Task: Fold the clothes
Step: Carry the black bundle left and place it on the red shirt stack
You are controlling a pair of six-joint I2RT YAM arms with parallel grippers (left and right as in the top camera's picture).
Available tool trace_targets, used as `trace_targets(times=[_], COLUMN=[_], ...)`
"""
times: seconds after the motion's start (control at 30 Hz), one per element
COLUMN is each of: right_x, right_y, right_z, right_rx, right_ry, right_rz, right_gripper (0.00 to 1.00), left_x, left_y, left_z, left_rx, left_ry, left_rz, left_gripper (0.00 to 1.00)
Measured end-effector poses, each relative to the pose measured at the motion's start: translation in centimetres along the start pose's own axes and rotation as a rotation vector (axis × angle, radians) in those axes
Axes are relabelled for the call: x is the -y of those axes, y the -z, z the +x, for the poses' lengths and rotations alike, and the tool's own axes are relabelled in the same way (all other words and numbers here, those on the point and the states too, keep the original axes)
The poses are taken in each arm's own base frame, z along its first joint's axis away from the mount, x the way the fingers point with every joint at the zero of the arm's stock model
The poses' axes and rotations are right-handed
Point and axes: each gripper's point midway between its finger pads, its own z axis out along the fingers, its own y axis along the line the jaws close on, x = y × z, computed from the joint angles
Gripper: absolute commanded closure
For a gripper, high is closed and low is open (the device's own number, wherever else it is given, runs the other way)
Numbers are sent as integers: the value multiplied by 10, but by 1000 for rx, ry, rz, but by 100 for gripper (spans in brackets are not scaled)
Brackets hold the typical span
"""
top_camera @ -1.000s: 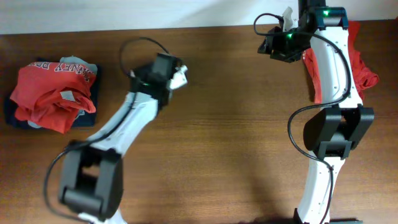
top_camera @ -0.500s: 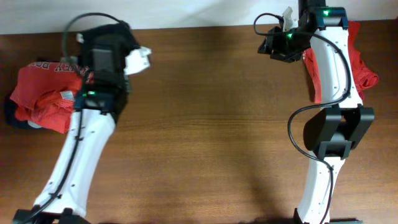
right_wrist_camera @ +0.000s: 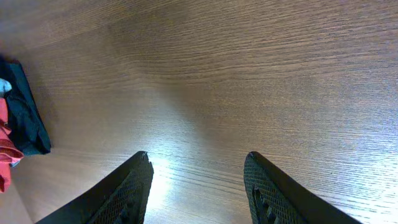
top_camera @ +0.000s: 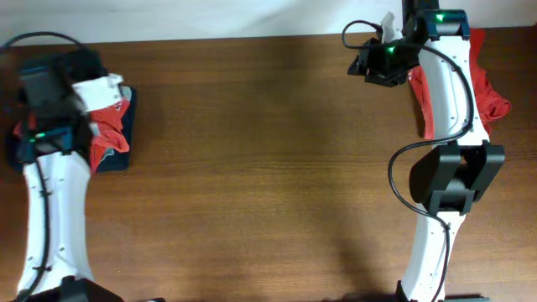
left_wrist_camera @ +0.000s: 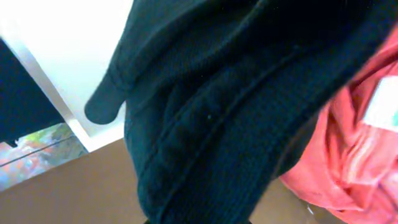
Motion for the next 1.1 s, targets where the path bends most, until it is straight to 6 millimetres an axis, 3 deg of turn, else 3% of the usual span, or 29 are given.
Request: trace_targets(times=[0.17,0.47,0.63,1.1], right_x=[0,0,0,-3], right_y=[0,0,0,0], right_z=[0,0,0,-10], right_rx=[0,0,1,39], right_ry=[-1,-1,0,12], right_rz=[0,0,0,-10], right_gripper=[48,48,48,48], left_x=[9,21,34,78], left_y=[-15,-65,-84,-82], left_z=[12,-4,3,19], left_rx=[68,132,122,79], left_ry=[-36,-87,-83,-84], left_rz=[18,5,28,207], left_gripper=[100,100,100,100])
